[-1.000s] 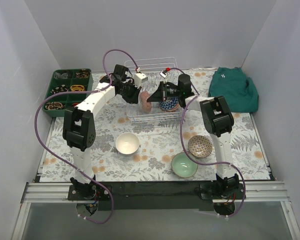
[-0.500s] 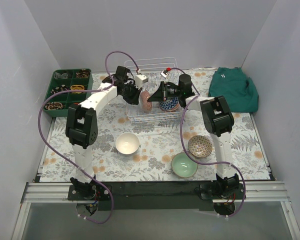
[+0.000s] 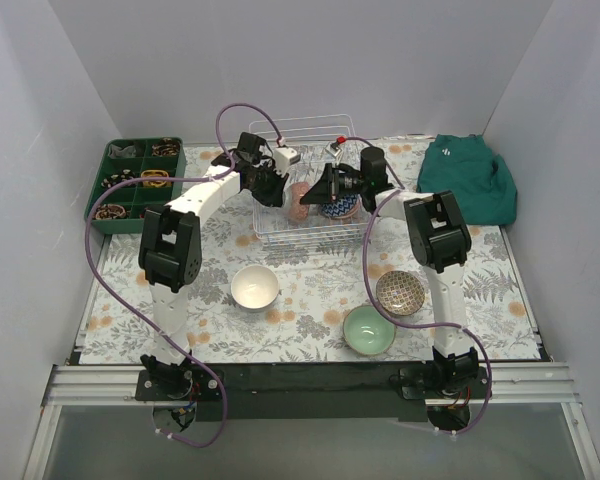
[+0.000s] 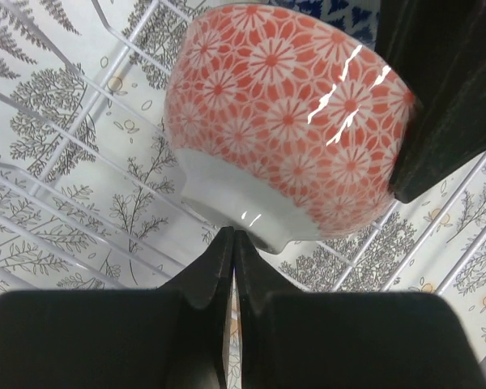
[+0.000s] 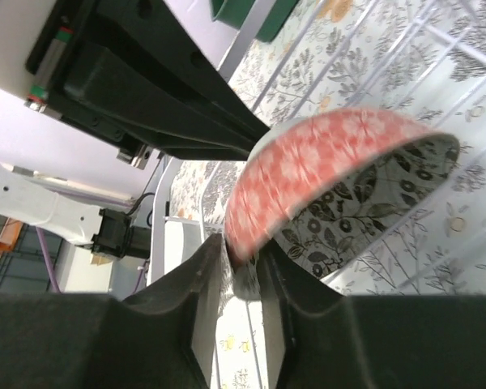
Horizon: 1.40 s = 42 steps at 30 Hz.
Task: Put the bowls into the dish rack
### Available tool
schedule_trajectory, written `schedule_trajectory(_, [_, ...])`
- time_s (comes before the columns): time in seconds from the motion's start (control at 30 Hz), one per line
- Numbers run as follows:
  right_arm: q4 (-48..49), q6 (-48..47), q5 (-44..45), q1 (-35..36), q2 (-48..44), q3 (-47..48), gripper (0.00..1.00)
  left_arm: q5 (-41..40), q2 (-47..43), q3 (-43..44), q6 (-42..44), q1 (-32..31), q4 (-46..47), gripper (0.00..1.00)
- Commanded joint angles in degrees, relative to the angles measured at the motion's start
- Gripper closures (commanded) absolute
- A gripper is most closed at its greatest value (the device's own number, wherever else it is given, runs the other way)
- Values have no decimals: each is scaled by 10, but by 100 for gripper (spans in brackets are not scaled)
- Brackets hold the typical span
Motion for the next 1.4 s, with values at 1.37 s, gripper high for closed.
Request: schedule_trajectory(1.37, [-369, -299, 84, -57, -224, -101, 58, 19, -7, -2, -37, -14, 118, 100])
